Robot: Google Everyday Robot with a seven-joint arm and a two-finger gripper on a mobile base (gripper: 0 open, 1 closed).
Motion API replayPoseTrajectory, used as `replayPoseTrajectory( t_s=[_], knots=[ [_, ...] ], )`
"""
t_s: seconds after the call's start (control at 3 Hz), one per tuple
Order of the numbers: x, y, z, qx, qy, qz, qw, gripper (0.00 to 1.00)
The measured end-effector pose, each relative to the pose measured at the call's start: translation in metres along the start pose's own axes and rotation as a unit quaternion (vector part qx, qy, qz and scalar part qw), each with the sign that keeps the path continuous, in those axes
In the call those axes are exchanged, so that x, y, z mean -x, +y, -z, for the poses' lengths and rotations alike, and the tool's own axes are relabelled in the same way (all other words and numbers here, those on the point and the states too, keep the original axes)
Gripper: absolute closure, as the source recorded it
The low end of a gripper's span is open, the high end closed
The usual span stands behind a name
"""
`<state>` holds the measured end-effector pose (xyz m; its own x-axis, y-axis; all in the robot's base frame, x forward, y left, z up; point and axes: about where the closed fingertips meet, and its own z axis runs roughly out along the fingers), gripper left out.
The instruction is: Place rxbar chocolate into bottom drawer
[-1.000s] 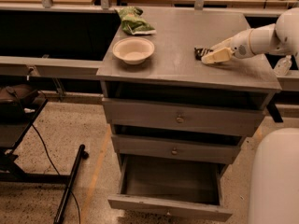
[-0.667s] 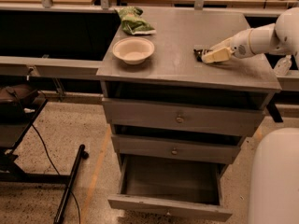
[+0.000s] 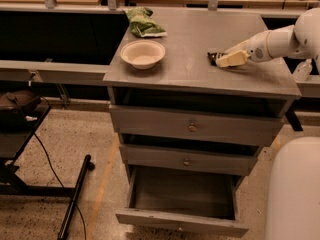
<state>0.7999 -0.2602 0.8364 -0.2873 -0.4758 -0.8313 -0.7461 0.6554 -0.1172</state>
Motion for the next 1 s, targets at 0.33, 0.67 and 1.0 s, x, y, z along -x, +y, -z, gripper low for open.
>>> replayPoseTrajectory(
  t_s=[0.33,0.67,1.0],
  knots=[
    [0.0001,0.0001,-0.0001,0.000,0.000,0.000,1.0000,1.00],
    [0.0000,0.0002,-0.0002,0.000,0.000,0.000,1.0000,1.00],
    [0.0001,0.0002,-0.0002,0.000,0.000,0.000,1.0000,1.00]
  ],
)
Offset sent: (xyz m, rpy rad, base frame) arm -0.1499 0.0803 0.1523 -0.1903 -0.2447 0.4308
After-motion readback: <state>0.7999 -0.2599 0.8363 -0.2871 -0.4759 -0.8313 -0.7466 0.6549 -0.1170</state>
